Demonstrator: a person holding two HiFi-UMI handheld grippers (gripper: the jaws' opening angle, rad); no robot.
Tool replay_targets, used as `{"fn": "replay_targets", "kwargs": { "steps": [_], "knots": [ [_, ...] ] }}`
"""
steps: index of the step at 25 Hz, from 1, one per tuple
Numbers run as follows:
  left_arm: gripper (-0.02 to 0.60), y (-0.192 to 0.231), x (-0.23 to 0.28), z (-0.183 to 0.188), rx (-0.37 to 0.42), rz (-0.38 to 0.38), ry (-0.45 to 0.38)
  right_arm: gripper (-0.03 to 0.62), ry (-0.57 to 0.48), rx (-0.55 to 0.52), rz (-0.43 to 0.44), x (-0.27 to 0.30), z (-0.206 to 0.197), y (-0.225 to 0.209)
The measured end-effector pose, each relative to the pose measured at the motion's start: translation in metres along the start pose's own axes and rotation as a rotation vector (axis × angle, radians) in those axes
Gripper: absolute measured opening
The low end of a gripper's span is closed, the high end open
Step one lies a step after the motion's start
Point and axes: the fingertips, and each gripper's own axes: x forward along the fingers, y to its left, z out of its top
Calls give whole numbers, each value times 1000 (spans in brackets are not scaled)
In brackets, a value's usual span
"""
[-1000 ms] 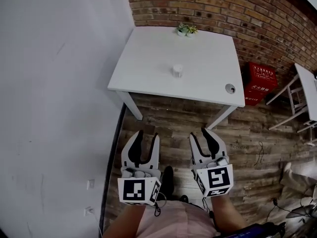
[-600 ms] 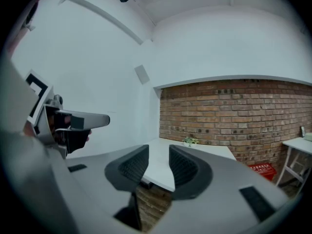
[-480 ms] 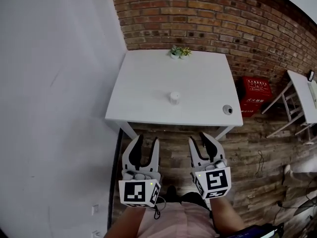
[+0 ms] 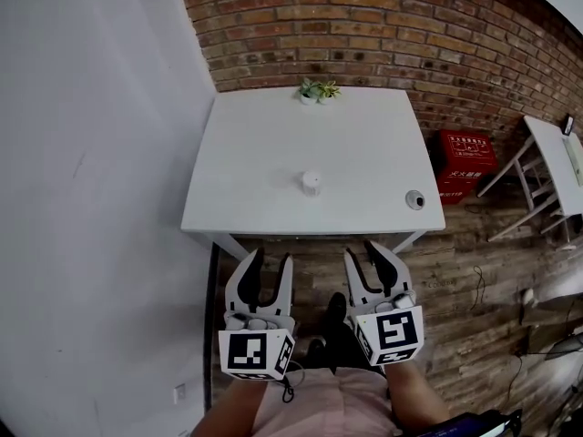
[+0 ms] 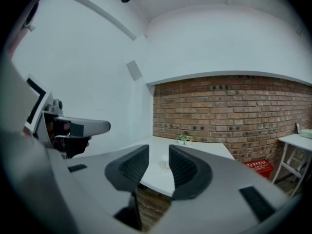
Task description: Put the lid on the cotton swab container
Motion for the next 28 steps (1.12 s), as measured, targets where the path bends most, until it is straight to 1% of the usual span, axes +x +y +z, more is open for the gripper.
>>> {"fn": "replay_targets", "kwargs": {
  "steps": [5,8,13,20,23,28],
  "knots": [
    [177,-3,29,-21,2,-14,43,132,22,28,-12,20,-20,-19],
    [178,-1,50,-31,8,-20,70,132,36,43,-3,41,-27,-32],
    [178,14,89,-32,22,5,93,132,42,67,31,83,-30,-50],
    [178,31,139,-18,28,49,87,132,8,79,91,139,-9,-74],
    [176,33,160,-7,32,57,68,132,-14,70,113,160,5,-83],
    [176,39,189,7,15,67,31,132,-47,39,136,186,27,-97]
  ]
}}
